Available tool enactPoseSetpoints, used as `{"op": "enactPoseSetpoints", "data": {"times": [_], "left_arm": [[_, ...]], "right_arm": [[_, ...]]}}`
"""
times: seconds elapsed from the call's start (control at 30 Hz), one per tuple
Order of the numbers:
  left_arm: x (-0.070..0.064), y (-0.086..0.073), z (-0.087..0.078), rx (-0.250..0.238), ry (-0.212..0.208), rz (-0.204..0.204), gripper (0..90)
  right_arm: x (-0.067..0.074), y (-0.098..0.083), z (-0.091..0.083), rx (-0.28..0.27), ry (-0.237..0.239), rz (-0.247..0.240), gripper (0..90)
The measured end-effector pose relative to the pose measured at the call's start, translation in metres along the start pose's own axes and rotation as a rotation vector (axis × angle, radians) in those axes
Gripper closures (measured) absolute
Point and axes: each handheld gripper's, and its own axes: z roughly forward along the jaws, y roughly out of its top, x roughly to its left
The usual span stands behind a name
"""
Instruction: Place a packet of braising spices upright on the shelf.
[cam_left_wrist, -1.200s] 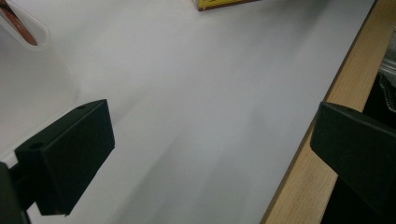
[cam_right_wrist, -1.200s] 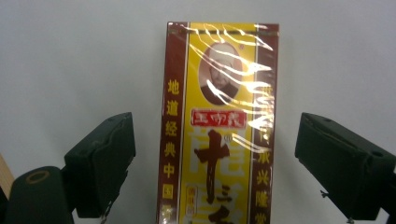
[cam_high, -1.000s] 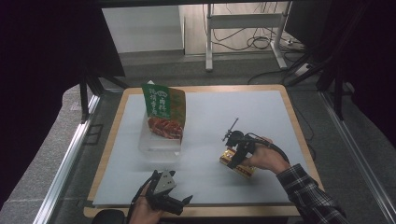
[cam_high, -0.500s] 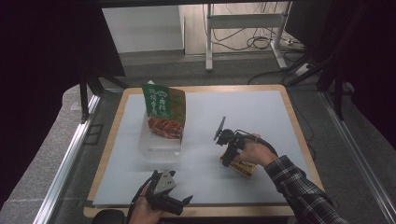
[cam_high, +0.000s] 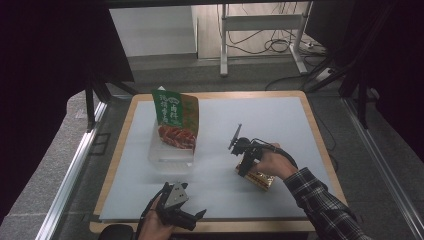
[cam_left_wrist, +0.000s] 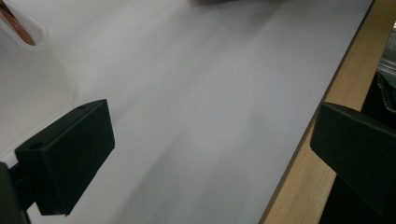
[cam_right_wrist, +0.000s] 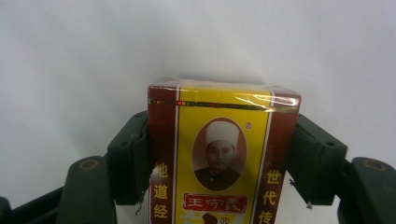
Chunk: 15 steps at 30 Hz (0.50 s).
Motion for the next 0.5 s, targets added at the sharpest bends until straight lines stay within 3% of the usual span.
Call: {"op": "enactPoseSetpoints", "data": {"times": [0.17, 0.5], "left_arm": [[0.0, 0.0, 0.0, 0.002, 0.001, 0.002, 0.0], [0.0, 0.0, 0.0, 0.007, 0.001, 0.005, 0.0]], "right_arm": [[0.002, -0.005, -0.015, -0.102, 0.034, -0.002, 31.9], [0.008, -0.016, -0.036, -0.301, 0.026, -0.014, 32.0]]}}
